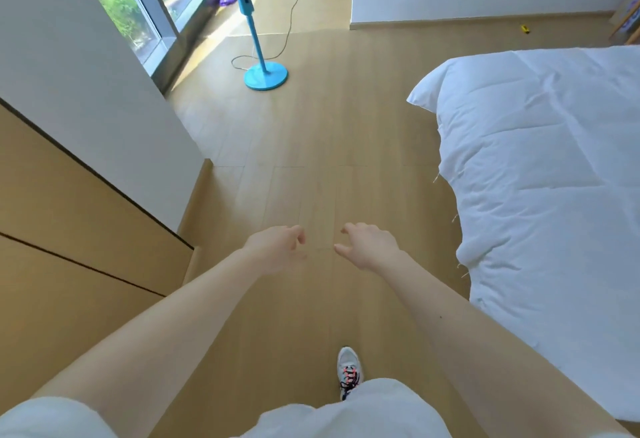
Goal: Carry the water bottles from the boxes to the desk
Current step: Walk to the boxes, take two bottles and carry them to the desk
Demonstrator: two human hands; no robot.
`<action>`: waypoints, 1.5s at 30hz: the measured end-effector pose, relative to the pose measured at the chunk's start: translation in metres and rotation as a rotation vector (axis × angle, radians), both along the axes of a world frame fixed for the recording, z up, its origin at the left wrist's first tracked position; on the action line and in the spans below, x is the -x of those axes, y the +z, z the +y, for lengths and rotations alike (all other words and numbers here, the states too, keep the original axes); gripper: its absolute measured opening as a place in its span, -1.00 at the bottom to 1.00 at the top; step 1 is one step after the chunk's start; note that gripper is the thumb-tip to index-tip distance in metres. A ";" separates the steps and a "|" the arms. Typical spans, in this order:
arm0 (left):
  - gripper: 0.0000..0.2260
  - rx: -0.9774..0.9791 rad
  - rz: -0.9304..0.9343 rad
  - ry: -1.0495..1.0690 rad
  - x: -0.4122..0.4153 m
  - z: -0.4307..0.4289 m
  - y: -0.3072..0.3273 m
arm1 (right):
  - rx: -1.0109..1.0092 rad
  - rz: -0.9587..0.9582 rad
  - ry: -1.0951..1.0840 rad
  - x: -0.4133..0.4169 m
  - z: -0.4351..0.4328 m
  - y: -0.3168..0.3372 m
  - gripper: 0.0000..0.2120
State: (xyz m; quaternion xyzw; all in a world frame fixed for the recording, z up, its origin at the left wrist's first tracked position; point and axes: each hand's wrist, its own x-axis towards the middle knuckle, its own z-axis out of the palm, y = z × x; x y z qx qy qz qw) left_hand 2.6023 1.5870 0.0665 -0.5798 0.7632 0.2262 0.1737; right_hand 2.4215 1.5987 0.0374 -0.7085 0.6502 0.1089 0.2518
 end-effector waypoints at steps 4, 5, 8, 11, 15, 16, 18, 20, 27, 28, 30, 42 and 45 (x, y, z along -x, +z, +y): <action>-0.68 -0.031 -0.018 0.006 0.016 -0.045 0.000 | -0.002 -0.013 -0.014 0.016 -0.048 0.002 -0.48; -0.68 -0.038 -0.024 0.006 0.019 -0.055 -0.002 | -0.004 -0.011 -0.014 0.020 -0.057 0.001 -0.48; -0.67 -0.059 -0.025 0.002 0.026 -0.083 -0.009 | -0.020 -0.002 -0.017 0.030 -0.085 0.001 -0.48; -0.67 -0.069 -0.022 -0.022 0.031 -0.114 -0.014 | -0.039 0.009 -0.030 0.037 -0.113 0.001 -0.49; -0.67 -0.065 -0.014 -0.047 0.035 -0.168 -0.017 | -0.033 0.017 -0.061 0.039 -0.156 0.004 -0.50; -0.67 -0.062 -0.012 -0.052 0.036 -0.183 -0.018 | -0.030 0.017 -0.069 0.039 -0.169 0.004 -0.50; -0.67 -0.051 -0.003 -0.066 0.037 -0.216 -0.023 | -0.026 0.024 -0.083 0.039 -0.196 0.002 -0.50; -0.67 -0.048 0.008 -0.091 0.038 -0.249 -0.028 | -0.031 0.042 -0.097 0.039 -0.223 -0.001 -0.50; -0.67 -0.016 0.117 -0.093 0.024 -0.391 -0.024 | -0.051 0.111 -0.121 0.027 -0.346 0.009 -0.49; -0.67 -0.015 0.125 -0.100 0.020 -0.412 -0.023 | -0.044 0.120 -0.125 0.024 -0.368 0.012 -0.49; -0.67 -0.015 0.124 -0.123 0.016 -0.441 -0.022 | -0.035 0.127 -0.129 0.018 -0.400 0.017 -0.49; -0.69 -0.051 0.189 -0.110 0.017 -0.585 -0.031 | -0.080 0.175 -0.135 0.015 -0.545 0.023 -0.52; -0.70 -0.070 0.189 -0.081 0.017 -0.614 -0.036 | -0.079 0.170 -0.113 0.018 -0.581 0.019 -0.52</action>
